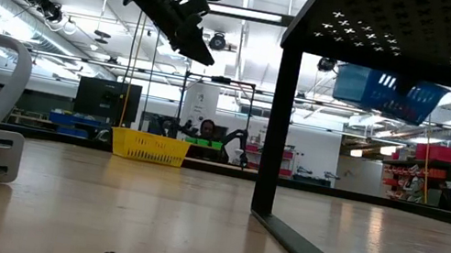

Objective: Pick & Place Office Desk Supplies
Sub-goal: Put the blue basket filled with spring keychains on the shelf

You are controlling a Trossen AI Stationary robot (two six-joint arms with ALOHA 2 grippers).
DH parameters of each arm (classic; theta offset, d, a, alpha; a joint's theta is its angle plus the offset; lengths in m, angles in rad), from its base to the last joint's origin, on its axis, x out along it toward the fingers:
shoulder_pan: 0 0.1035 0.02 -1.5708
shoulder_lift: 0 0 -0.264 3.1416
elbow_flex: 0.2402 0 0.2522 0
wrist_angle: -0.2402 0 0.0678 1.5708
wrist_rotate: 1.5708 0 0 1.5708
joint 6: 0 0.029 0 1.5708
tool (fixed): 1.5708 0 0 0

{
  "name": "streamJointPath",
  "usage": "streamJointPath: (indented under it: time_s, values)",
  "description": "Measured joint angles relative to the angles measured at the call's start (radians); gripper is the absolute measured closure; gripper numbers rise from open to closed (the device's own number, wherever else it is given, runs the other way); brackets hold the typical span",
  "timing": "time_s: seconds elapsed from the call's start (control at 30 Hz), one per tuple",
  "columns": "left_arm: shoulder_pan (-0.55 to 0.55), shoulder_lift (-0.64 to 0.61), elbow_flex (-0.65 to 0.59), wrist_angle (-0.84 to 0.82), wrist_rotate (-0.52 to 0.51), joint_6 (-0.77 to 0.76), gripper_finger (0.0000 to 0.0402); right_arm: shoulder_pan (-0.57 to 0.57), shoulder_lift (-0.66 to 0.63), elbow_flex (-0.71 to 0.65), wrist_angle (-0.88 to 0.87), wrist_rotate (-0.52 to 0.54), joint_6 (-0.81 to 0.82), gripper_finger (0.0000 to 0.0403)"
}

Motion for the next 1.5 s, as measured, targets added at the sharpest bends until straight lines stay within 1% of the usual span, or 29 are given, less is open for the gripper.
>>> streamJointPath:
  time_s: [0.1, 0.23, 0.33, 0.43, 0.47, 0.53, 0.6, 0.67, 0.73, 0.83, 1.0, 1.13, 1.17, 1.23, 1.3, 1.37, 1.43, 1.5]
  values:
    - [0.0, 0.0, 0.0, 0.0, 0.0, -0.001, 0.0225, -0.055, 0.0, 0.0, 0.0, 0.018, -0.071, 0.0397]
    - [0.0, 0.0, 0.0, 0.001, 0.0, -0.001, 0.0225, -0.136, 0.0, 0.0, 0.0, 0.069, -0.17, 0.0397]
    - [0.0, 0.0, 0.0, 0.0, 0.0, 0.0, 0.0225, -0.191, 0.0, 0.0, 0.001, 0.077, -0.235, 0.0397]
    - [0.0, 0.0, 0.0, -0.002, 0.003, 0.0, 0.0225, -0.219, 0.0, 0.0, 0.015, 0.078, -0.282, 0.0397]
    - [0.0, 0.0, 0.0, -0.006, 0.015, -0.001, 0.0225, -0.222, 0.0, 0.0, 0.015, 0.077, -0.292, 0.0397]
    - [0.0, 0.0, 0.0, -0.017, 0.078, -0.007, 0.0225, -0.222, 0.0, 0.0, 0.009, 0.076, -0.299, 0.0397]
    - [-0.007, 0.0, 0.0, -0.019, 0.16, -0.01, 0.0225, -0.212, 0.0, 0.0, 0.0, 0.064, -0.299, 0.0397]
    - [-0.019, 0.0, 0.0, -0.019, 0.205, -0.011, 0.0225, -0.192, -0.001, 0.0, 0.0, 0.033, -0.307, 0.0397]
    - [-0.03, 0.0, 0.0, -0.02, 0.204, -0.01, 0.0225, -0.162, -0.014, 0.001, 0.001, -0.006, -0.307, 0.0397]
    - [-0.04, 0.0, 0.0, -0.024, 0.173, -0.001, 0.0225, -0.115, -0.03, 0.021, 0.0, -0.054, -0.285, 0.0397]
    - [-0.039, 0.0, 0.0, -0.026, 0.152, -0.001, 0.0225, -0.025, -0.064, 0.088, 0.0, -0.147, -0.239, 0.0397]
    - [-0.04, 0.0, 0.0, -0.027, 0.173, 0.002, 0.0225, 0.043, -0.084, 0.143, 0.0, -0.16, -0.2, 0.0397]
    - [-0.041, 0.0, 0.0, -0.028, 0.203, 0.0, 0.0225, 0.06, -0.085, 0.155, -0.002, -0.157, -0.199, 0.0397]
    - [-0.051, 0.0, 0.0, -0.026, 0.311, -0.002, 0.0225, 0.089, -0.085, 0.175, 0.001, -0.142, -0.211, 0.0397]
    - [-0.074, 0.0, 0.0, -0.004, 0.475, -0.01, 0.0225, 0.114, -0.085, 0.183, 0.0, -0.118, -0.238, 0.0397]
    - [-0.115, 0.001, 0.0, 0.054, 0.628, -0.043, 0.0225, 0.134, -0.085, 0.184, 0.0, -0.1, -0.267, 0.0397]
    - [-0.171, 0.011, 0.0, 0.14, 0.707, -0.09, 0.0225, 0.148, -0.085, 0.184, 0.0, -0.082, -0.29, 0.0397]
    - [-0.223, 0.023, 0.0, 0.208, 0.722, -0.139, 0.0225, 0.158, -0.085, 0.184, 0.0, -0.08, -0.306, 0.0397]
